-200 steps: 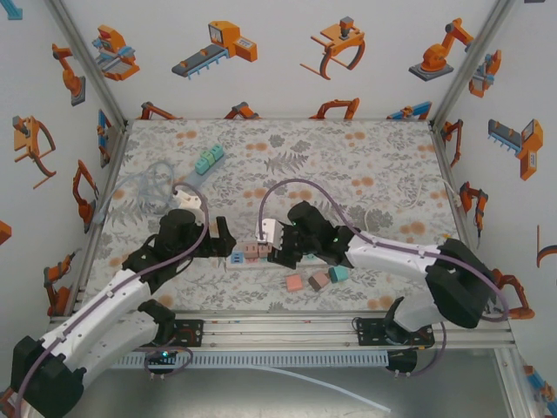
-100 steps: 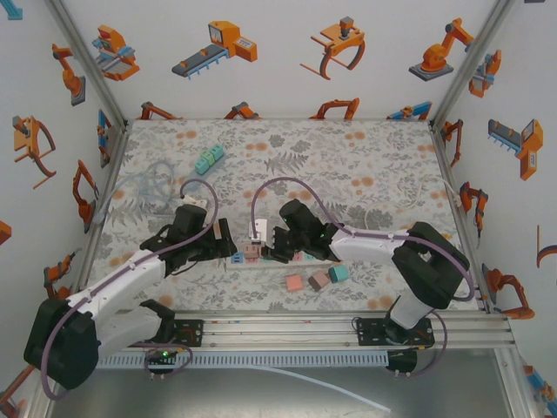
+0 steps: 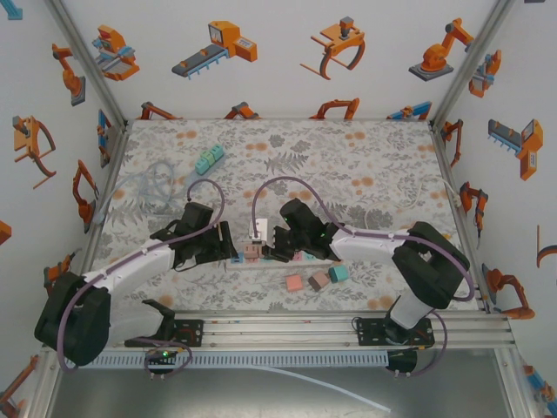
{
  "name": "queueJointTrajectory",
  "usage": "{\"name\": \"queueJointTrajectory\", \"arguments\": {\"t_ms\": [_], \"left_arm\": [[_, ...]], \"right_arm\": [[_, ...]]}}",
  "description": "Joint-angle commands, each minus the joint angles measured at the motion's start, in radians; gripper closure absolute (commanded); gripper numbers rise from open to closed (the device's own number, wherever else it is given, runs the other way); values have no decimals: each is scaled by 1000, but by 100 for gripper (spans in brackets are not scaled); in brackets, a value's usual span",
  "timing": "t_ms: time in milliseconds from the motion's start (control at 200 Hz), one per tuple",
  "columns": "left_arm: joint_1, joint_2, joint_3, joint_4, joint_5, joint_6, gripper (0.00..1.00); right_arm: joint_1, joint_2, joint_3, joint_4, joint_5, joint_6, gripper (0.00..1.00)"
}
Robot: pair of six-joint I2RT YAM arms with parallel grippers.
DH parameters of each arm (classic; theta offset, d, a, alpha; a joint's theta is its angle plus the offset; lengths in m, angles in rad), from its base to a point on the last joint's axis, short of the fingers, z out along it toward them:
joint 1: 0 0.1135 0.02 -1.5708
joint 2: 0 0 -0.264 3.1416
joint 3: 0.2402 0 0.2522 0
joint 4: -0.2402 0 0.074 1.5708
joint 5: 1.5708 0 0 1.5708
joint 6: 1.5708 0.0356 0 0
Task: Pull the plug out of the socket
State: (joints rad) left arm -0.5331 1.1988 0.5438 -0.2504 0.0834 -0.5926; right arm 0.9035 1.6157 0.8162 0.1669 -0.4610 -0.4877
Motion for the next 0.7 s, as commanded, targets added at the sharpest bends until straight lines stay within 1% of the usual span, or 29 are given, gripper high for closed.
{"name": "queueJointTrajectory", "arguments": {"t_ms": [0,280,431,591,696], "left_arm": [[6,19,26,-18,4,-8,39],[-4,75,38,-80,-11,21,43],[-14,83,35,-106,-57,31,48],[-30,84,37,-122,-119,31,48],[-34,87,39,-131,-135,34,49]], "right_arm": [[-5,-7,29,34,-35,-5,68],[-4,-23,52,30,-42,-3,74],[-9,-47,54,40,-45,-3,76],[-14,-67,51,47,-48,1,79],[-16,-83,40,62,-47,8,80]]}}
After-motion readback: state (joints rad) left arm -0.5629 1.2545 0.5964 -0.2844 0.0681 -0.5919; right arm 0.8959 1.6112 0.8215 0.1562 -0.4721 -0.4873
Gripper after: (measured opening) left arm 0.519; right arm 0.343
